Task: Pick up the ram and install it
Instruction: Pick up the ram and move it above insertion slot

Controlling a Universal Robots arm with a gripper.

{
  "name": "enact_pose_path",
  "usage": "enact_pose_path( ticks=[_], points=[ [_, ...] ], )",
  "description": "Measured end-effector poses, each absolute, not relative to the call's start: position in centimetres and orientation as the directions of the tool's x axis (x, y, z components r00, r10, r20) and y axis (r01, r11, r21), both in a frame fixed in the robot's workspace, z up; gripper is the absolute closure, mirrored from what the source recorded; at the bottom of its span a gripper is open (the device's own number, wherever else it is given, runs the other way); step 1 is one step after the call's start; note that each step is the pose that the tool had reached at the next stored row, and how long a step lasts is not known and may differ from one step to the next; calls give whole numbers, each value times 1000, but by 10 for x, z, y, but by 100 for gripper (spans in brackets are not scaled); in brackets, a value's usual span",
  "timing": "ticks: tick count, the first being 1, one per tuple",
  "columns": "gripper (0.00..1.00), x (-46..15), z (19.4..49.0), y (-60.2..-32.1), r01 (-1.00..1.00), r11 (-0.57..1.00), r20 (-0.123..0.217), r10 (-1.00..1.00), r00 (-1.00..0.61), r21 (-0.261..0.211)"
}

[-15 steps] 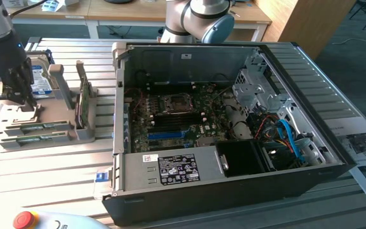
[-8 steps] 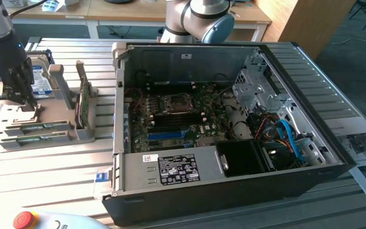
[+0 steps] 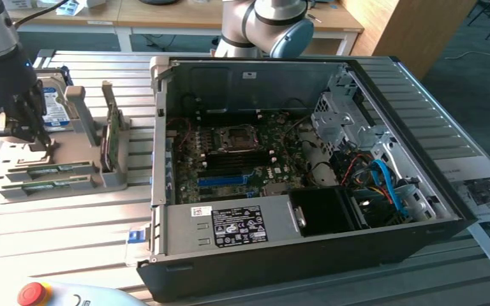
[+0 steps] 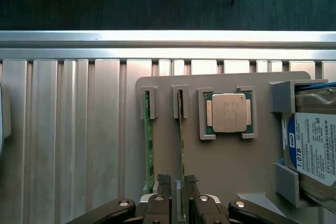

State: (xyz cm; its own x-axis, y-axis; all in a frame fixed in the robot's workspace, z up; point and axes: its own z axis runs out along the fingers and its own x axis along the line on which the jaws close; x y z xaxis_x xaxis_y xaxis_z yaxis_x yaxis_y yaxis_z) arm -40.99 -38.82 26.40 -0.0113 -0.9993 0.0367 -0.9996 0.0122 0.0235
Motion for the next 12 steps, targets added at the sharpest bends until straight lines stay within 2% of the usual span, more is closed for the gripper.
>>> enact_pose_path(
  ticks=[12],
  points=[
    [76, -412, 249, -388, -1000, 12, 37, -999, -11, 24]
  ],
)
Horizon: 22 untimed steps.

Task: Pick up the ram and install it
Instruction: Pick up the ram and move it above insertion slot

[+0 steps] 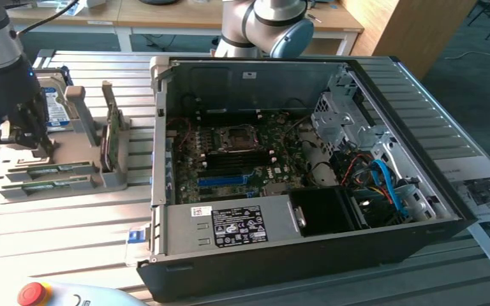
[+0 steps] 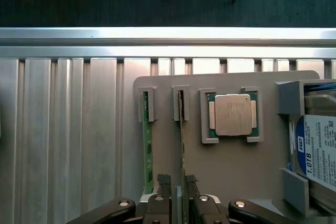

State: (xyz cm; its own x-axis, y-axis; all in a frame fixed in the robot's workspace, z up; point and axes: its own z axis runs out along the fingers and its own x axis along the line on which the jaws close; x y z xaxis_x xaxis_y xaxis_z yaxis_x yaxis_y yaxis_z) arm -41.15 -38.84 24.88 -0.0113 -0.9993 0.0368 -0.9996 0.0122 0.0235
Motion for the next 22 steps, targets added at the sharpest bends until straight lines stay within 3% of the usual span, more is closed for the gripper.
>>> enact_pose_path(
  ticks=[22],
  points=[
    [76, -412, 229, -389, -1000, 12, 37, -999, -11, 23]
  ],
)
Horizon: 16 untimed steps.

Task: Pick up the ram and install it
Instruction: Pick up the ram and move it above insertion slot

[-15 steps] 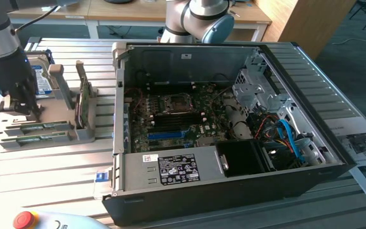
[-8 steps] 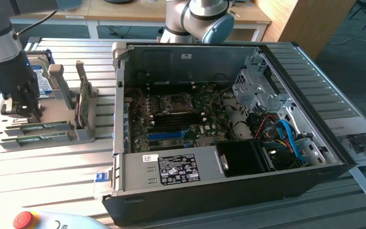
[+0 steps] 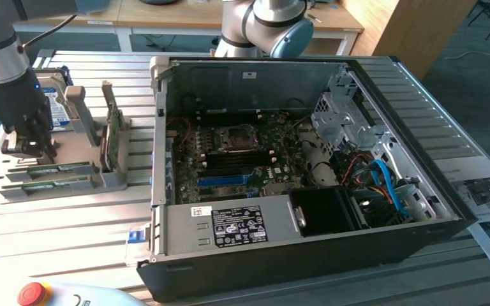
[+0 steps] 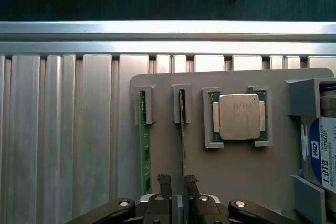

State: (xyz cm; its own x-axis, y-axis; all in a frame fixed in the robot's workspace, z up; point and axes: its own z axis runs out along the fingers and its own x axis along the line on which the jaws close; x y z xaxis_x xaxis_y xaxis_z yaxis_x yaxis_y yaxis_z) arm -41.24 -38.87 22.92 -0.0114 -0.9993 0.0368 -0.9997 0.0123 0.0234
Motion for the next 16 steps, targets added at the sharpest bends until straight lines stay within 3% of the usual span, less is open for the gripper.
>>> enact_pose_path(
  ticks=[16],
  points=[
    [76, -416, 229, -407, -1000, 12, 37, -999, -11, 24]
  ],
)
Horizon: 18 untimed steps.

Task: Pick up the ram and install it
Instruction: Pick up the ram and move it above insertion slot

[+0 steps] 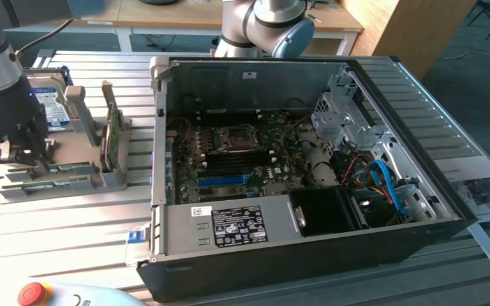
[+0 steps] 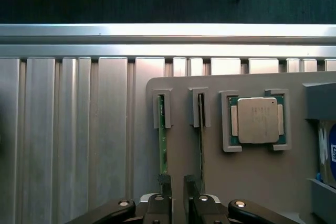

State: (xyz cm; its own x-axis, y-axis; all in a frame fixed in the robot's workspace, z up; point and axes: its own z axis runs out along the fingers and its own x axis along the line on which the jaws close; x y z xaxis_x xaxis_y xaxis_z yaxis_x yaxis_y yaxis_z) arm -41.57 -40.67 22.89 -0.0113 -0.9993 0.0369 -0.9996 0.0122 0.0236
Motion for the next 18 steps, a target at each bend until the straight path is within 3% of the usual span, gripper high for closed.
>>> enact_pose_path(
  ticks=[18],
  points=[
    [76, -415, 229, -416, -1000, 12, 37, -999, -11, 24]
  ],
)
